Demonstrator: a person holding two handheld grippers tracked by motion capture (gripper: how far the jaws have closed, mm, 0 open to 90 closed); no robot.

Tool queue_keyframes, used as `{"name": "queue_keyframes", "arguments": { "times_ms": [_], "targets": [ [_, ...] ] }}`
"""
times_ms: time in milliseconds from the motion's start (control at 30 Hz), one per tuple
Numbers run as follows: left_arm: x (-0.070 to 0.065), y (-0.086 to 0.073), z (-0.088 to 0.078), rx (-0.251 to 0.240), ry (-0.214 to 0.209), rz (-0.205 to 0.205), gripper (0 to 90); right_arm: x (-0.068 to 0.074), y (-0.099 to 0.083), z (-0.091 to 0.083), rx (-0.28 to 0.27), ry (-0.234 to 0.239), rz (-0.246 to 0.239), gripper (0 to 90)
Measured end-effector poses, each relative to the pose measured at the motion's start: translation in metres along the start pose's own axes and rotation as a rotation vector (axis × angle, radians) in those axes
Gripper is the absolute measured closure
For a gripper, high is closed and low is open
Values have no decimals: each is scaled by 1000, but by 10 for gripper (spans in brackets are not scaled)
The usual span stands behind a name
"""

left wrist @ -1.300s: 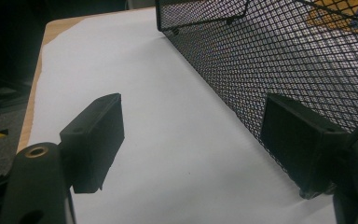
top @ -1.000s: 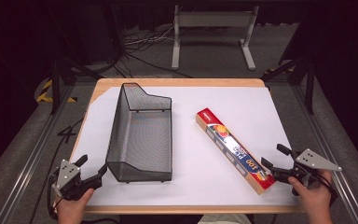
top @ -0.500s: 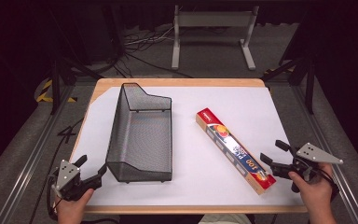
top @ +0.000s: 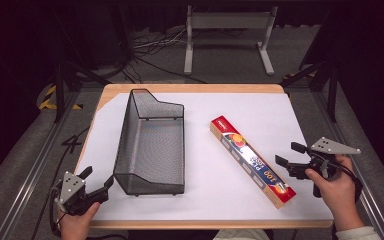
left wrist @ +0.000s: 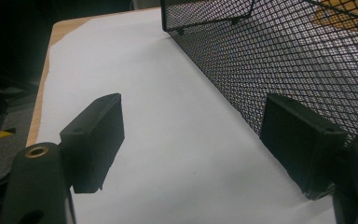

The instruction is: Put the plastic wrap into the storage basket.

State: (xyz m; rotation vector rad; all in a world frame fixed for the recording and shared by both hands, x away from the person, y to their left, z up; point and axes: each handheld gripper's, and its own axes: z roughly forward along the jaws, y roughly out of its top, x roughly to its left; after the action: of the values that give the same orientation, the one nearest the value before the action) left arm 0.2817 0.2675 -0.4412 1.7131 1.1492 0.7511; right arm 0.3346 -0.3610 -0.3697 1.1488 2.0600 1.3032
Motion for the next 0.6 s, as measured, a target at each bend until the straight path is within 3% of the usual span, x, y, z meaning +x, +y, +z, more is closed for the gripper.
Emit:
{"name": "queue_keyframes", "arguments": {
  "times_ms": [167,367,600],
  "targets": [
    [-1,0,0,0,1,-1,227,4,11,4,22,25,4,186],
    [-1,0,-1,0,4,2,227,16,23,23,95,62,-3,186],
    [0,0,-1,0,4,0,227,25,35,45,154,61,-14,163]
  ]
}}
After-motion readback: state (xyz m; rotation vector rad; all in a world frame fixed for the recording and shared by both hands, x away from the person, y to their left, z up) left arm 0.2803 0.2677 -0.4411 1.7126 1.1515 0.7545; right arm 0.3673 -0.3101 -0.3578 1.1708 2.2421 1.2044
